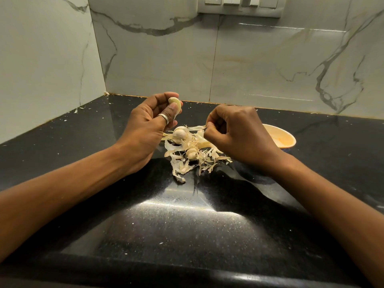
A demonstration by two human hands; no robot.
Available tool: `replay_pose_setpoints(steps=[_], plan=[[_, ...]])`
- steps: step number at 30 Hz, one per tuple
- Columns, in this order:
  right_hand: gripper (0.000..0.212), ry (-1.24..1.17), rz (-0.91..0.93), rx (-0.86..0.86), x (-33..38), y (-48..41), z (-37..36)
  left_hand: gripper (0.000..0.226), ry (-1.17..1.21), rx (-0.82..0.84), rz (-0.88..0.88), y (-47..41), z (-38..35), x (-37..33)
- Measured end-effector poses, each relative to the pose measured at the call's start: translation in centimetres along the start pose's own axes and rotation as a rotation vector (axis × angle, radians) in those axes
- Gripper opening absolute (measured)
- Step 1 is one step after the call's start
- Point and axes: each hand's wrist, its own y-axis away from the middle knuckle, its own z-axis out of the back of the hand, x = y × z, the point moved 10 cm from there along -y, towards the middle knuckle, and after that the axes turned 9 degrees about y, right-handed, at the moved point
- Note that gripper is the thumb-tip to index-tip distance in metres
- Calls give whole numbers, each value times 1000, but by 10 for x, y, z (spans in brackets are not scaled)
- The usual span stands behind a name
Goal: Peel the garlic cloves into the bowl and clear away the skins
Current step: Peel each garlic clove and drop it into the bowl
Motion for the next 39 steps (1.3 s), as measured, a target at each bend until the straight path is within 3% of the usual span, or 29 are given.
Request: replay_pose_setpoints(steps=[14, 39], plan=[[10, 71, 31, -41, 1, -1, 8, 27, -70, 104, 35, 9, -17, -1], [17, 2, 151, -83, 19, 1, 17, 27, -289, 233, -97, 14, -27, -4]])
